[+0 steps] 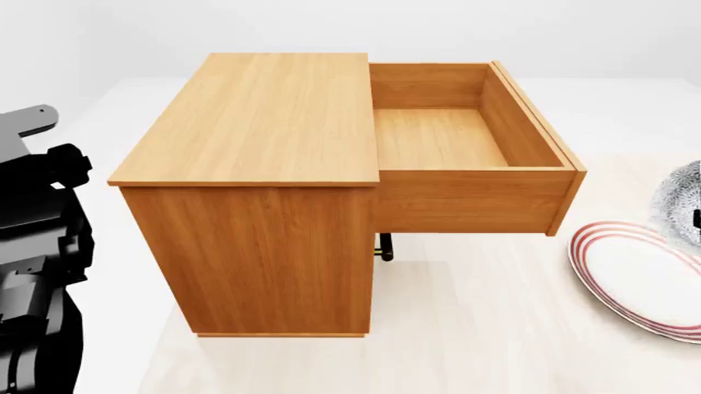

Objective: Open the top drawer of the cabinet and put the bowl in it.

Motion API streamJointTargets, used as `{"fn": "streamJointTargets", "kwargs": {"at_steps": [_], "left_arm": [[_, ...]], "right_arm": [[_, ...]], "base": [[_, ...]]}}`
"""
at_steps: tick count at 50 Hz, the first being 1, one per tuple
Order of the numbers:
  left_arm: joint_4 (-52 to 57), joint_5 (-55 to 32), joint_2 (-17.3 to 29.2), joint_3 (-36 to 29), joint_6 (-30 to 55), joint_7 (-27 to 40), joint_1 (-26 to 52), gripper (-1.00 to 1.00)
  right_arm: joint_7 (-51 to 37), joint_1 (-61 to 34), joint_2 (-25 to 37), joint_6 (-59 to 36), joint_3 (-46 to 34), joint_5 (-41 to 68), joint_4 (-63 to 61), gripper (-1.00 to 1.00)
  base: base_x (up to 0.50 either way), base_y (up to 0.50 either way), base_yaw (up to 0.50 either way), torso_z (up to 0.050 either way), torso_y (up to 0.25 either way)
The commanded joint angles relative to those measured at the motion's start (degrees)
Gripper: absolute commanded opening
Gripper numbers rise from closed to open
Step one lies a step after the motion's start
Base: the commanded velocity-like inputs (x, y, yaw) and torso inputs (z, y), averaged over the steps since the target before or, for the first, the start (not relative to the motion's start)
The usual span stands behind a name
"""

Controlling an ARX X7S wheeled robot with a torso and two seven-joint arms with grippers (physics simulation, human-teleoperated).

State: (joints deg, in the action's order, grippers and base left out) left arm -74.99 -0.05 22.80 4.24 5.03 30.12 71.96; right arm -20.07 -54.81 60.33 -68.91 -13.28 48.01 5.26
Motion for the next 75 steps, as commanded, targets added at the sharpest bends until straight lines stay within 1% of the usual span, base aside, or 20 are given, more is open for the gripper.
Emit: {"fn": "streamJointTargets", "kwargs": {"at_steps": [1, 6, 10, 13, 21, 36, 46, 50, 54, 62, 68, 75], "left_arm": [[0.0, 0.03, 0.16, 0.19, -0.01, -0.1, 0.01, 1.0], [0.0, 0.02, 0.15, 0.24, 0.04, -0.14, 0.14, 1.0], [0.0, -0.01, 0.08, 0.31, -0.02, -0.29, 0.04, 1.0], [0.0, 0.0, 0.07, 0.4, 0.02, -0.28, -0.17, 1.0], [0.0, -0.05, 0.38, 0.73, -0.2, -0.5, -0.67, 1.0], [0.0, -0.01, 0.44, 1.05, -0.35, -0.69, -0.66, 1.0], [0.0, 0.01, 0.53, 1.3, -0.41, -0.72, -0.8, 1.0], [0.0, 0.04, 0.54, 1.33, -0.45, -0.74, -0.77, 1.0], [0.0, 0.05, 0.59, 1.32, -0.47, -0.69, -0.73, 1.0], [0.0, 0.03, 0.53, 1.34, -0.45, -0.67, -0.7, 1.0], [0.0, 0.0, 0.61, 1.47, -0.49, -0.68, -0.73, 1.0], [0.0, 0.01, 0.59, 1.62, -0.56, -0.62, -0.92, 1.0]], "right_arm": [[-5.33, -21.39, -7.75, 1.81, -10.33, -13.69, 6.31, -1.0], [-5.29, -26.9, -11.55, 6.27, -12.89, -17.66, 10.07, -1.0], [-3.57, -32.14, -15.43, 10.3, -17.43, -21.73, 13.26, -1.0], [-2.88, -36.75, -19.19, 13.27, -20.56, -25.11, 17.94, -1.0], [-1.64, -44.22, -27.23, 21.14, -24.34, -29.68, 26.86, -1.0], [5.7, -46.27, -36.74, 25.42, -30.05, -29.97, 29.5, -1.0], [10.9, -45.96, -44.6, 29.64, -33.65, -30.3, 38.66, -1.0], [12.64, -45.26, -46.76, 29.83, -35.27, -30.62, 41.41, -1.0], [14.56, -44.38, -47.4, 28.61, -35.96, -29.94, 41.58, -1.0], [19.25, -44.2, -47.9, 23.19, -37.63, -28.36, 41.67, -1.0], [21.26, -45.6, -48.27, 17.72, -38.18, -27.31, 42.84, -1.0], [22.76, -46.34, -48.95, 13.97, -38.65, -26.53, 44.52, -1.0]], "base": [[0.0, 0.0, 0.0, 0.0, 0.0], [0.0, 0.0, 0.0, 0.0, 0.0], [0.0, 0.0, 0.0, 0.0, 0.0], [0.0, 0.0, 0.0, 0.0, 0.0], [0.0, 0.0, 0.0, 0.0, 0.0], [0.0, 0.0, 0.0, 0.0, 0.0], [0.0, 0.0, 0.0, 0.0, 0.0], [0.0, 0.0, 0.0, 0.0, 0.0], [0.0, 0.0, 0.0, 0.0, 0.0], [0.0, 0.0, 0.0, 0.0, 0.001], [0.0, 0.0, 0.0, 0.0, 0.0], [0.0, 0.0, 0.0, 0.0, 0.0]]}}
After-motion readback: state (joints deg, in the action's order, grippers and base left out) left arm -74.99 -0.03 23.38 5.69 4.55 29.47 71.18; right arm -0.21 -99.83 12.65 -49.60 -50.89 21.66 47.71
